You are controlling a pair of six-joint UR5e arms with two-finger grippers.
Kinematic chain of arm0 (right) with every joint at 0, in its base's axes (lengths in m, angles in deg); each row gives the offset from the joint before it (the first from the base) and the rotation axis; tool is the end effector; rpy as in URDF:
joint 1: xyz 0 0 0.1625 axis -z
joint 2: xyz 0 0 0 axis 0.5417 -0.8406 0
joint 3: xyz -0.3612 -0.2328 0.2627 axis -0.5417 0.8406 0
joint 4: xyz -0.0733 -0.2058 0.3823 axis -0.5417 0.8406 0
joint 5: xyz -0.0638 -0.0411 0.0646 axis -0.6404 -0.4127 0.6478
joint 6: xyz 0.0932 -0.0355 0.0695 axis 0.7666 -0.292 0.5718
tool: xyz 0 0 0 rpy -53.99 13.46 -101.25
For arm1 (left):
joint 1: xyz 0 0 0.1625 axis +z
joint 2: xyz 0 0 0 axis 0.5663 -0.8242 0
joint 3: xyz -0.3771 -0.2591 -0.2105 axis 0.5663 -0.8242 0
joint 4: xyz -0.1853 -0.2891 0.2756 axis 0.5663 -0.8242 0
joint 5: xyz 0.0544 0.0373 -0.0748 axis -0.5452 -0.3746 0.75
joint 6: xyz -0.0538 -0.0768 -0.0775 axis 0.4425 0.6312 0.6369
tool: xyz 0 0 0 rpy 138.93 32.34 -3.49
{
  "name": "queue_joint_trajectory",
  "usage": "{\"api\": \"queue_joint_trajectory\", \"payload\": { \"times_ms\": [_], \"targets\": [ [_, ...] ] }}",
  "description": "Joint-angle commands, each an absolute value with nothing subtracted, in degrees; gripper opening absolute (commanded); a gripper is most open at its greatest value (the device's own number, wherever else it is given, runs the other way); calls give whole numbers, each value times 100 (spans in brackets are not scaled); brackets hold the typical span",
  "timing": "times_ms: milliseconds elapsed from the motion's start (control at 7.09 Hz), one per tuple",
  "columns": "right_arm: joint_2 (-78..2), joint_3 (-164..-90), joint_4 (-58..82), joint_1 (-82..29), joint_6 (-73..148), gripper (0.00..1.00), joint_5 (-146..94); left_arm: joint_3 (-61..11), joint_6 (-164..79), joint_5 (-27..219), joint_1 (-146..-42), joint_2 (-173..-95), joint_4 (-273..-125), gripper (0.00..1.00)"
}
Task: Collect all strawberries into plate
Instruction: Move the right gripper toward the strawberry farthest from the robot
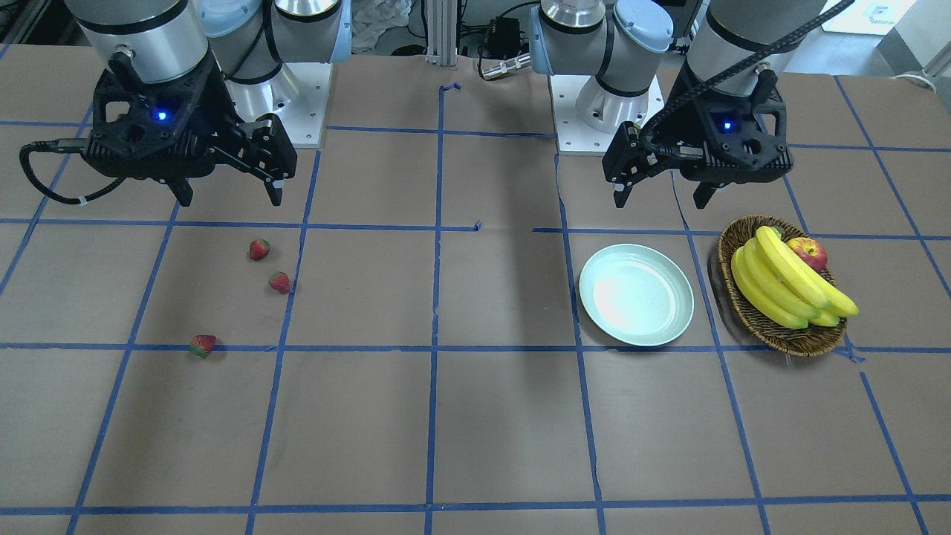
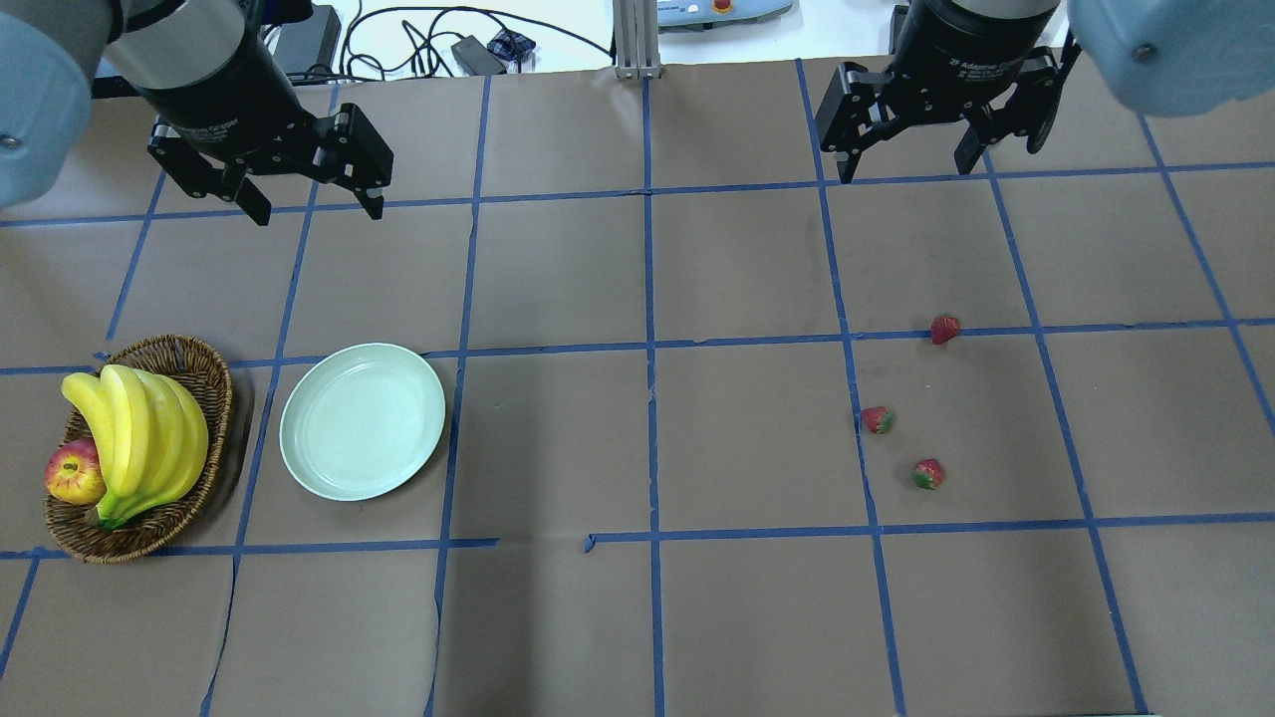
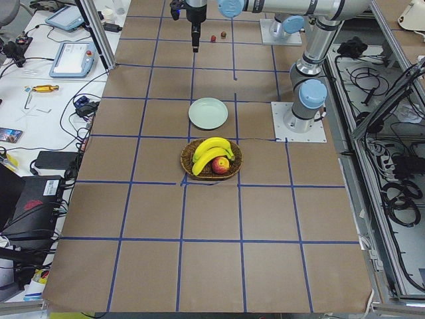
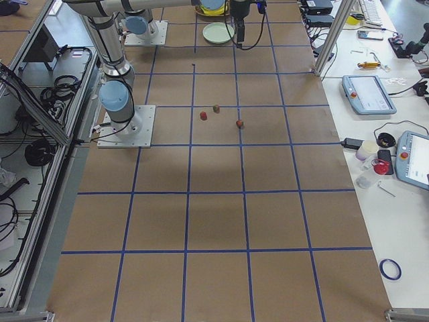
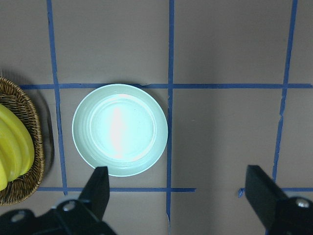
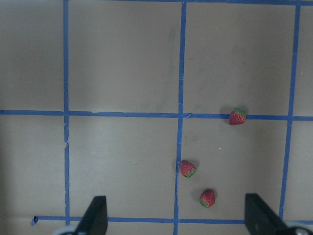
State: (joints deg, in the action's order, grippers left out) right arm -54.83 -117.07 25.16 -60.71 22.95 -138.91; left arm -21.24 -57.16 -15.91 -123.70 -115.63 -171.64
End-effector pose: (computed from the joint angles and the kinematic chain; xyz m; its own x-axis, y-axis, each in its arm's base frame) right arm 0.1666 -0.5490 0.5744 -0.9994 -0.0334 0.0031 -0.0335 0.9978 -0.0575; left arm -0.1255 -0.5350 0.5648 -0.9998 -0.0168 -0.0045 -0.0166 0.9986 -0.0507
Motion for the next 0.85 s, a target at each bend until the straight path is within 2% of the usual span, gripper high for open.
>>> {"api": "queue_joint_trajectory", "payload": {
  "times_ms": [0, 706],
  "targets": [
    [-5469, -11742, 2674, -6072, 2295, 100, -13917, -2124, -5705, -1591, -12370, -11541, -17177, 100],
    [-5452, -11769, 2667, -6072, 2294, 100, -13891, -2125, -5679, -1582, -12379, -11559, -17159, 100]
  ]
}}
